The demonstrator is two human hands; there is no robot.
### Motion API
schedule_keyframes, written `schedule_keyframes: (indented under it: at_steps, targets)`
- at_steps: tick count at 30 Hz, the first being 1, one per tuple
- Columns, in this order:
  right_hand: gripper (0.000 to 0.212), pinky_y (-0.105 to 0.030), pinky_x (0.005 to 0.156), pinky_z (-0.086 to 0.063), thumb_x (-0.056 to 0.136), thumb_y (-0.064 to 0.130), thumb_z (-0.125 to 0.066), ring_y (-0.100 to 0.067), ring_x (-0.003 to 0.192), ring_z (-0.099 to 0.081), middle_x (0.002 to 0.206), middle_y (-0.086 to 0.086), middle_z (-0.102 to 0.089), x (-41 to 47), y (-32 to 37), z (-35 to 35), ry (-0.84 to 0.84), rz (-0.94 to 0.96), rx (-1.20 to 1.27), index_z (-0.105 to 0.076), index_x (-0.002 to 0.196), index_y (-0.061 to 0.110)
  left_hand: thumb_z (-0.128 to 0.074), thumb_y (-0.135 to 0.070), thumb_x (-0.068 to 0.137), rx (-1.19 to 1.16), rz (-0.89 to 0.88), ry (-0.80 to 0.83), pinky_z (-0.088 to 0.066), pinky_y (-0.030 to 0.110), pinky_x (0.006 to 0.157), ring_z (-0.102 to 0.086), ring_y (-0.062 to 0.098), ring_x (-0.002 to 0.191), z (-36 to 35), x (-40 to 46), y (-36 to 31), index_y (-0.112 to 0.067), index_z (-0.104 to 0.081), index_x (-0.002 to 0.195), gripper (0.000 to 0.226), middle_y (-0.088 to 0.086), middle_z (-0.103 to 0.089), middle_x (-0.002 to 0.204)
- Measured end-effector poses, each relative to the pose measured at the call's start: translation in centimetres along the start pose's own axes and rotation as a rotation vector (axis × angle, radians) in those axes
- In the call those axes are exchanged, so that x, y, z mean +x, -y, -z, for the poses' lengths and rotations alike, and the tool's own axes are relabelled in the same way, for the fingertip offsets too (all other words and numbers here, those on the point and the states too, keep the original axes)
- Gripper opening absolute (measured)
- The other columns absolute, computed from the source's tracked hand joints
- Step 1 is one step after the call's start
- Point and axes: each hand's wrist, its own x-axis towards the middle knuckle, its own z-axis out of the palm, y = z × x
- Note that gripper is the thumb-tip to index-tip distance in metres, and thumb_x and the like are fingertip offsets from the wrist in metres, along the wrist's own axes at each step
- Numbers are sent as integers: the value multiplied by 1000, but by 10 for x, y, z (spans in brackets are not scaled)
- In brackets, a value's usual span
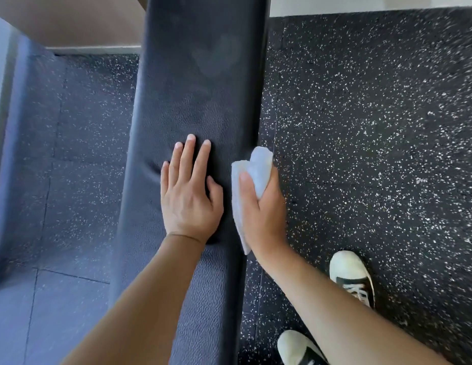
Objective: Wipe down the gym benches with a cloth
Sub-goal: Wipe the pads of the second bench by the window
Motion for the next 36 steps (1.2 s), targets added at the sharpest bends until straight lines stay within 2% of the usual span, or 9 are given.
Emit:
schedule_keyframes:
  at_steps: [3, 7, 10, 16, 20, 23, 27, 31, 36]
  targets:
    - [21, -32, 79, -46, 102, 52, -53, -11, 93, -63, 102, 14, -66, -67, -18, 6, 24, -26, -20, -50, 113, 35, -48, -22, 94, 26, 44, -40, -29, 55, 123, -37, 35, 151, 2, -4, -3, -19, -49, 156, 61, 11, -41, 164]
    - [26, -40, 83, -53, 98, 52, -54, -12, 94, -66, 100, 10, -68, -107, -29, 18, 107, -78, 27, -54, 115, 32, -44, -17, 98, -38, 106, -22, -25, 55, 125, -29, 33, 157, 1, -32, -6, -17, -44, 158, 61, 8, -34, 169]
    - [30, -34, 79, -50, 97, 51, -54, -9, 86, -64, 95, 10, -68, -81, -28, 21, 141, -64, 30, -56, 114, 27, -42, -19, 98, -75, 91, 8, -22, 55, 127, -21, 29, 160, 4, -77, 3, -19, -38, 161, 64, 4, -27, 173]
    - [20, -31, 85, -43, 101, 46, -54, -7, 98, -60, 102, 18, -63, -40, -17, -2, -15, -79, 21, -52, 115, 32, -35, -28, 102, -52, 99, 64, -15, 50, 130, -11, 19, 163, 11, -173, 25, -28, -28, 165, 63, -6, -16, 176]
    - [17, -16, 92, -45, 101, 54, -52, 11, 104, -59, 110, 30, -63, -123, -43, 7, 29, -80, 49, -48, 118, 53, -34, -30, 103, -22, 21, 81, -15, 49, 130, -13, 20, 163, 16, -209, 48, -27, -28, 165, 63, -7, -17, 175]
    - [25, -11, 95, -39, 101, 56, -51, 18, 113, -54, 114, 43, -56, -214, -69, 21, 105, -72, 7, -44, 125, 57, -36, -27, 100, -21, 26, 45, -17, 49, 129, -17, 21, 162, 15, -212, 50, -26, -32, 164, 65, -6, -20, 175]
    - [23, -15, 84, -43, 100, 63, -47, 9, 101, -60, 108, 31, -60, -271, -86, 34, 205, -62, -32, -42, 122, 57, -37, -26, 99, -6, 36, 41, -19, 51, 128, -16, 20, 162, 15, -212, 48, -27, -31, 164, 65, -7, -19, 175]
    - [26, -31, 72, -44, 100, 59, -50, -6, 81, -55, 94, 14, -55, -227, -76, 39, 248, 74, -131, -44, 111, 36, -39, -26, 96, -5, 50, 30, -21, 54, 127, -16, 20, 162, 12, -212, 46, -27, -31, 163, 68, -7, -20, 174]
    - [30, -42, 70, -45, 97, 42, -71, -23, 89, -56, 104, 0, -55, -94, -16, 8, 102, 367, -371, -55, 106, 18, -42, -31, 93, 13, 138, 27, -18, 55, 128, -19, 25, 161, 16, -211, 39, -28, -33, 162, 69, -3, -23, 174]
